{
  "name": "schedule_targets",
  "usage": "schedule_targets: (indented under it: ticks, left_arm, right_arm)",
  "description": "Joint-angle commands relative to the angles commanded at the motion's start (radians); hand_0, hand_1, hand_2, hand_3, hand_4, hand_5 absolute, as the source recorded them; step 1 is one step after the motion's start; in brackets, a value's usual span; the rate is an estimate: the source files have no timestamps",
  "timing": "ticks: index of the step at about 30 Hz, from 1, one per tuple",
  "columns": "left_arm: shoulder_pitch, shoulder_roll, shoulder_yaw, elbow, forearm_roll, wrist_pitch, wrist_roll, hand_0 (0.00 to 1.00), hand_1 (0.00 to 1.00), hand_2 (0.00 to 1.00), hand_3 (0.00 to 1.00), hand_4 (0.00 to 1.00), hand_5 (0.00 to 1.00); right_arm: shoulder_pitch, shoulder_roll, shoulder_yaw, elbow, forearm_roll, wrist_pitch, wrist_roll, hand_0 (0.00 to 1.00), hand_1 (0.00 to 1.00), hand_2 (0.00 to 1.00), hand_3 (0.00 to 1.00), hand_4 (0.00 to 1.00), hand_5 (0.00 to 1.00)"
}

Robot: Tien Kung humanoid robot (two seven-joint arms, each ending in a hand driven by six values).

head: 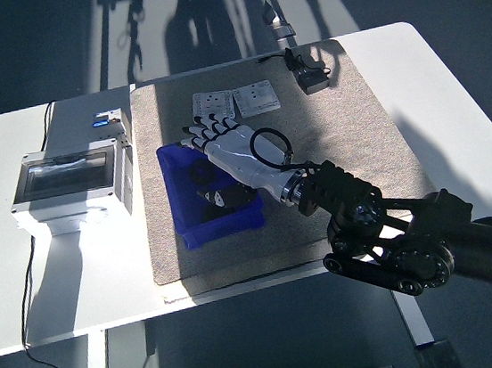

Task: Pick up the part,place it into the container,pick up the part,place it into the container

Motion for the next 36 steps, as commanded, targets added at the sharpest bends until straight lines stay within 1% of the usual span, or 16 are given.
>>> schedule_targets:
  ticks: [2, 3, 8, 9, 14, 15, 18, 20, 21, 23, 26, 27, 30, 32, 33, 36]
  left_arm:
    - [0.0, 0.0, -0.002, 0.0, 0.004, -0.001, 0.001, 0.703, 0.693, 0.657, 0.413, 0.826, 0.998]
    - [0.0, 0.0, -0.002, 0.0, 0.005, -0.002, 0.002, 0.703, 0.692, 0.656, 0.41, 0.826, 0.998]
    - [0.001, -0.003, -0.004, 0.0, 0.012, -0.002, 0.003, 0.703, 0.692, 0.656, 0.41, 0.826, 0.998]
    - [0.002, -0.005, -0.001, 0.0, 0.008, -0.001, 0.002, 0.703, 0.692, 0.655, 0.408, 0.829, 0.998]
    - [0.016, -0.016, 0.024, 0.0, -0.047, 0.008, -0.004, 0.703, 0.692, 0.655, 0.408, 0.829, 0.998]
    - [0.02, -0.017, 0.029, 0.0, -0.06, 0.011, -0.004, 0.702, 0.692, 0.655, 0.411, 0.837, 0.998]
    - [0.028, -0.02, 0.034, 0.0, -0.081, 0.018, -0.004, 0.702, 0.692, 0.655, 0.411, 0.837, 0.998]
    - [0.03, -0.021, 0.036, 0.0, -0.083, 0.021, -0.005, 0.702, 0.692, 0.655, 0.411, 0.837, 0.998]
    - [0.03, -0.022, 0.037, 0.0, -0.08, 0.022, -0.006, 0.702, 0.692, 0.656, 0.411, 0.841, 0.998]
    - [0.029, -0.023, 0.04, 0.0, -0.076, 0.022, -0.007, 0.702, 0.692, 0.656, 0.411, 0.841, 0.998]
    - [0.022, -0.02, 0.049, 0.0, -0.07, 0.021, -0.013, 0.702, 0.692, 0.656, 0.411, 0.841, 0.998]
    - [0.02, -0.018, 0.052, 0.0, -0.071, 0.021, -0.014, 0.702, 0.692, 0.656, 0.426, 0.841, 0.998]
    - [0.017, -0.011, 0.062, 0.0, -0.089, 0.025, -0.021, 0.702, 0.692, 0.656, 0.426, 0.841, 0.998]
    - [0.018, -0.007, 0.063, 0.0, -0.098, 0.029, -0.025, 0.702, 0.692, 0.656, 0.426, 0.841, 0.998]
    - [0.02, -0.006, 0.062, 0.0, -0.102, 0.031, -0.026, 0.701, 0.692, 0.656, 0.414, 0.845, 0.998]
    - [0.023, -0.002, 0.066, 0.0, -0.097, 0.054, -0.04, 0.701, 0.692, 0.656, 0.414, 0.845, 0.998]
  right_arm:
    - [-0.009, -0.01, 0.027, 0.019, -0.015, -0.004, -0.002, 0.998, 0.998, 0.946, 0.874, 0.52, 0.271]
    - [-0.014, -0.015, 0.043, 0.028, -0.017, -0.011, -0.002, 0.998, 0.998, 0.953, 0.875, 0.588, 0.257]
    - [-0.101, -0.082, 0.162, 0.096, 0.099, -0.108, 0.039, 0.998, 0.998, 0.953, 0.875, 0.588, 0.257]
    - [-0.127, -0.103, 0.195, 0.11, 0.136, -0.132, 0.06, 0.998, 0.949, 0.927, 0.833, 0.589, 0.244]
    - [-0.289, -0.212, 0.371, 0.187, 0.32, -0.229, 0.175, 0.998, 0.949, 0.927, 0.833, 0.589, 0.244]
    - [-0.324, -0.235, 0.405, 0.207, 0.355, -0.238, 0.199, 0.859, 0.836, 0.826, 0.733, 0.594, 0.281]
    - [-0.435, -0.285, 0.506, 0.259, 0.453, -0.239, 0.264, 0.859, 0.836, 0.826, 0.733, 0.594, 0.281]
    - [-0.49, -0.283, 0.557, 0.275, 0.5, -0.24, 0.3, 0.859, 0.836, 0.826, 0.733, 0.594, 0.281]
    - [-0.525, -0.272, 0.592, 0.281, 0.529, -0.243, 0.325, 0.782, 0.707, 0.738, 0.668, 0.617, 0.302]
    - [-0.578, -0.255, 0.651, 0.289, 0.55, -0.245, 0.346, 0.782, 0.707, 0.738, 0.668, 0.617, 0.302]
    - [-0.628, -0.242, 0.731, 0.304, 0.504, -0.247, 0.334, 0.782, 0.707, 0.738, 0.668, 0.617, 0.302]
    - [-0.634, -0.242, 0.754, 0.308, 0.492, -0.246, 0.329, 0.699, 0.396, 0.613, 0.646, 0.61, 0.304]
    - [-0.65, -0.251, 0.833, 0.321, 0.471, -0.239, 0.316, 0.699, 0.396, 0.613, 0.646, 0.61, 0.304]
    - [-0.667, -0.254, 0.881, 0.321, 0.497, -0.237, 0.321, 0.699, 0.396, 0.613, 0.646, 0.61, 0.304]
    - [-0.676, -0.253, 0.903, 0.319, 0.513, -0.239, 0.324, 0.658, 0.304, 0.389, 0.59, 0.827, 0.357]
    - [-0.703, -0.241, 0.979, 0.303, 0.571, -0.248, 0.33, 0.658, 0.304, 0.389, 0.59, 0.827, 0.357]
